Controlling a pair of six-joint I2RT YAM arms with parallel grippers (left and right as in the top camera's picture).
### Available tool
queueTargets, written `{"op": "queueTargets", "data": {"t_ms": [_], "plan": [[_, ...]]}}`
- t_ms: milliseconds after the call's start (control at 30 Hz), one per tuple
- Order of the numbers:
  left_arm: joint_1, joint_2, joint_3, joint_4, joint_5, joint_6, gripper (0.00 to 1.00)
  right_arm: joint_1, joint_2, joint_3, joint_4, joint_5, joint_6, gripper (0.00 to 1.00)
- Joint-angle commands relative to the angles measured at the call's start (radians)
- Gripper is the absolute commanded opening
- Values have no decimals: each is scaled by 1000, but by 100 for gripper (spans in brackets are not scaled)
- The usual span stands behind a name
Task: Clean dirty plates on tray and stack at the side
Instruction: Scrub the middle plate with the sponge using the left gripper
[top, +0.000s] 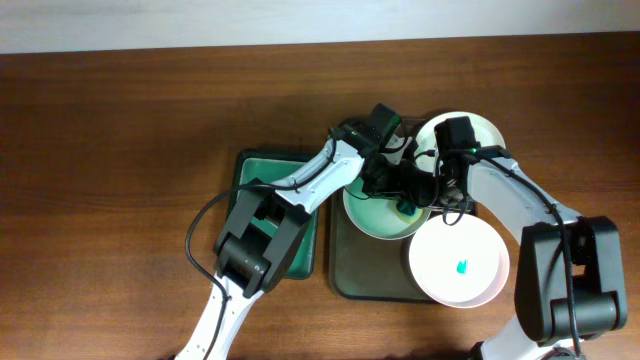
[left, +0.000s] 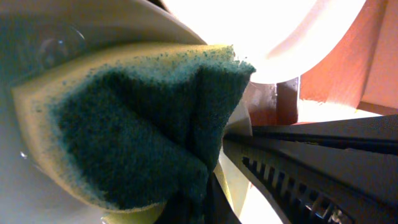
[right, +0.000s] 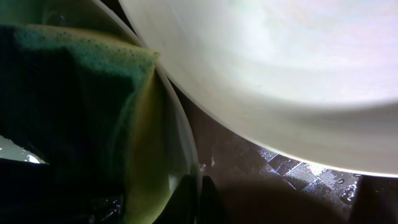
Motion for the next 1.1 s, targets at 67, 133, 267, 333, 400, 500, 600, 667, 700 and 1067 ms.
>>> {"op": "queueTargets", "data": {"t_ms": [67,133,267,333,400,500,600,667,700,1067], "plan": [[-42,27,7,40,82,-3,0,18,-16,12,15,-68,-21,4],[-47,27,7,39,22,-3,0,18,-16,12,15,-68,-21,4],[-23,26,7,-90,-237,5,0,18,-16,12,8,-67,-22,4],[-1,26,8,-140,-293,5,0,18,-16,12,8,-67,-22,4],[26,24,19,-215,-375,5,0,18,-16,12,7,-67,-21,4],[49,4,23,-294,-512,4,0,18,-16,12,7,-66,-22,4],[61,-19,23,-348,-639,4,0,18,-16,12,7,-66,-21,4],[64,-36,23,-381,-743,4,0,18,-16,12,7,-66,-21,4],[64,-42,23,-393,-788,4,0,18,-16,12,6,-66,-21,4],[64,-55,61,-492,-851,-27,0,18,-16,12,3,-65,-22,4]]}}
